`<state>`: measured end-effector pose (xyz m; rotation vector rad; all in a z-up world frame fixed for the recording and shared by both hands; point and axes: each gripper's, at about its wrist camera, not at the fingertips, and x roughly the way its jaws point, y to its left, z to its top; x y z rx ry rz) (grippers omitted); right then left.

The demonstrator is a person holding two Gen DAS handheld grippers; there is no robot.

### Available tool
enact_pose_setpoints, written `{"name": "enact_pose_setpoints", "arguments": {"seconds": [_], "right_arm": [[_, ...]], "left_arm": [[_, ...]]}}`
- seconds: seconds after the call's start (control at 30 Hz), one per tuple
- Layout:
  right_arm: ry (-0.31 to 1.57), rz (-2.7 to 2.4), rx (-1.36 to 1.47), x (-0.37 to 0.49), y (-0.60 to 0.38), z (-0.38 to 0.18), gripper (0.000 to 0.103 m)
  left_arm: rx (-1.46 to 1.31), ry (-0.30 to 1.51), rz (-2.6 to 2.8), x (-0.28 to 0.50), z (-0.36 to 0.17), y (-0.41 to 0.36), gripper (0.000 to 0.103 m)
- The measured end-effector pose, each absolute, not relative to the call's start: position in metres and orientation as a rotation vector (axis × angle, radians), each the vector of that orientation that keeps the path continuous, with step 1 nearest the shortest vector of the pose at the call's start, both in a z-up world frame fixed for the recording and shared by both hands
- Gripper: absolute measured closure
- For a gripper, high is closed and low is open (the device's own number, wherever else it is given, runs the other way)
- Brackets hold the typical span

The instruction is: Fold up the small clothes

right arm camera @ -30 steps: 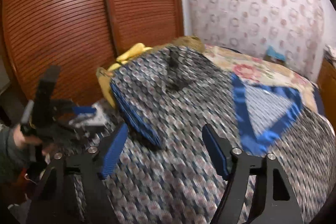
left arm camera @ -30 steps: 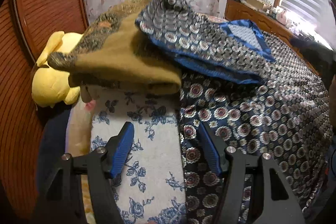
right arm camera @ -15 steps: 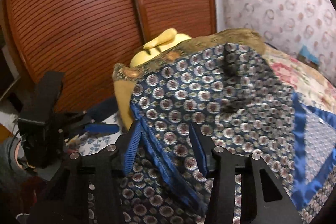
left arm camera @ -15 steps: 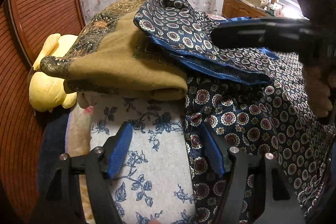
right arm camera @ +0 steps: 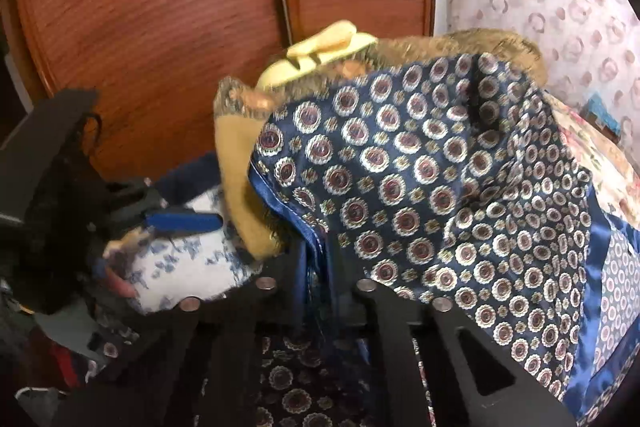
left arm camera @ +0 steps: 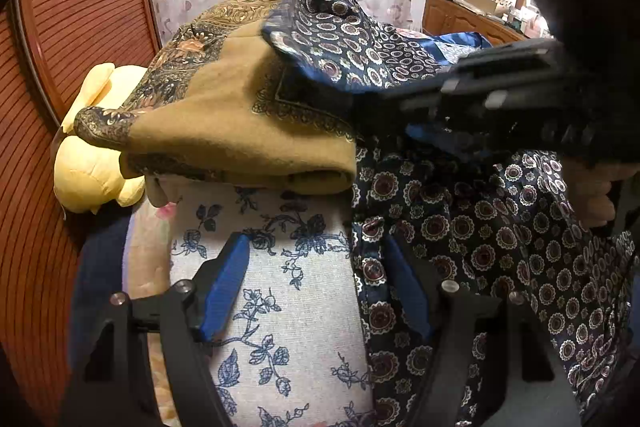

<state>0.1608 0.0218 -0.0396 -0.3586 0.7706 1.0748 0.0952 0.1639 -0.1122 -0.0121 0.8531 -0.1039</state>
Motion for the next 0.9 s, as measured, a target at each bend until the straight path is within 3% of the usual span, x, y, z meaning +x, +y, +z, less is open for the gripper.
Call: {"name": "enact_pose_setpoints", "arguments": {"seconds": [0.27,0.63,0.67,0.83,0.9], "right_arm": [[0.625,0.968,-0.156,0.180,-0.039,0.008,0.100],[0.781,0.680,-0.133,0.226,-0.109,-0.022,0.100],[0.791,0.659,-0.138,0.227,-0.113,-0.025,0.099],[0.784,0.620,-0.143,0.231,-0.138,-0.024,0.068],[0.771,0.612,-0.142,0.230,-0.149,-0.020,0.062]], "left_arm": [[-0.012,0.854,-0.101,0.095,-0.112,0.164,0.032],[-0.011,0.855,-0.100,0.094,-0.111,0.165,0.031],[-0.012,0.855,-0.100,0.094,-0.112,0.164,0.031],[-0.008,0.848,-0.119,0.092,-0.108,0.163,0.031],[0.010,0.798,-0.106,0.087,-0.097,0.161,0.032]]}}
